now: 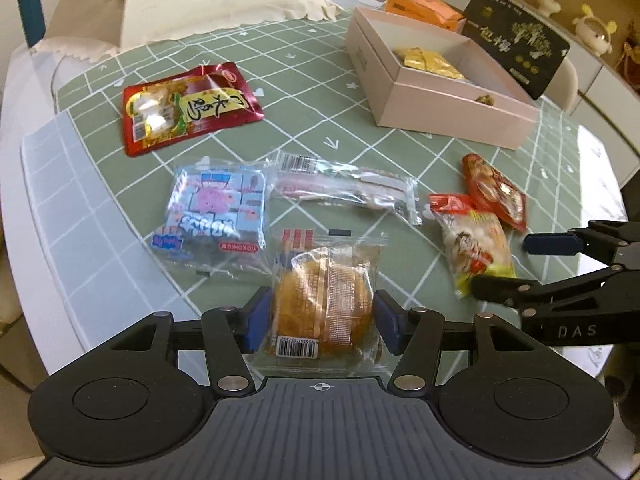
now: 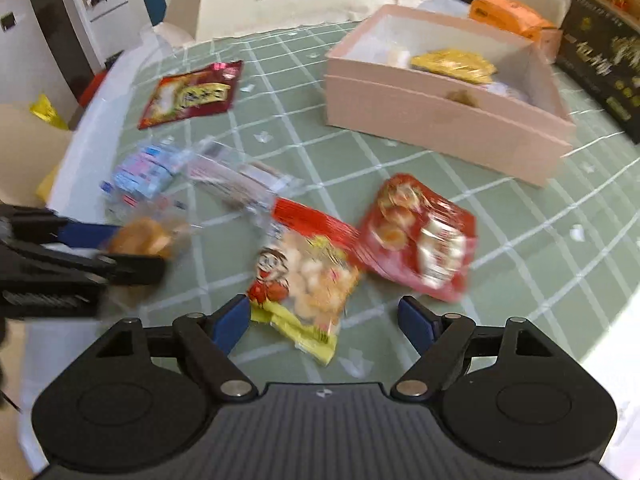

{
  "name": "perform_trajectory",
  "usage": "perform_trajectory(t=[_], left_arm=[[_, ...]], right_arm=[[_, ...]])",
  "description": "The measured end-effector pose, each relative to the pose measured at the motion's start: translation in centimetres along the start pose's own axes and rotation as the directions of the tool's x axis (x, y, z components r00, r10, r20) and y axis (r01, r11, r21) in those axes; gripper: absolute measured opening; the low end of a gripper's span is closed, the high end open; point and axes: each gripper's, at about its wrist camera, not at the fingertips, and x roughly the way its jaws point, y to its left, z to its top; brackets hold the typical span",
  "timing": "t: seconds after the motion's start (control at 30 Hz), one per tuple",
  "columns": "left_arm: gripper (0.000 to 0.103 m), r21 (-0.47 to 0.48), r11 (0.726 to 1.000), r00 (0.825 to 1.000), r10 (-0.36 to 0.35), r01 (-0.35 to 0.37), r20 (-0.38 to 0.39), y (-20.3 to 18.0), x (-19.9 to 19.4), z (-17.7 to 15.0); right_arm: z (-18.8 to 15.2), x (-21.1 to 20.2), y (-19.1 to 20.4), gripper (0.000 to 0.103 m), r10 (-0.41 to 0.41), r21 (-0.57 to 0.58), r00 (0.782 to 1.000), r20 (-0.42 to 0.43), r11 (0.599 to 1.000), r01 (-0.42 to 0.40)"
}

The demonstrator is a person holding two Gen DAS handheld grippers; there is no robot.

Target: Organize snacks

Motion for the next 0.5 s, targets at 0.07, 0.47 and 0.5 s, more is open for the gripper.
perform_trajectory(t=[0.07,0.47,0.5], left_arm=[[0.061,-0.008,1.000,1.000,-0.015,0.015,0.016,0.1,-0.2,-0.4],[0.077,0.036,0.999,1.000,-0.004,0.004,0.020,-1.2,0.3,-0.6],[0.079,0.043,0.999,1.000,-0.006,0.005,0.016,-1.3,0.4,-0.5]], right_arm=[[-0.8,-0.5,-0.7,0.080,-0.032,-0.027,0.999,0.021,0.999,0.033],[2.6,2.1,1.6,0.057,-0.058,0.003,0.998,0.026,0.998,0.058],[2.7,1.6,2.0,0.053,-0.050,-0.031,0.999,0.021,0.998,0.051]])
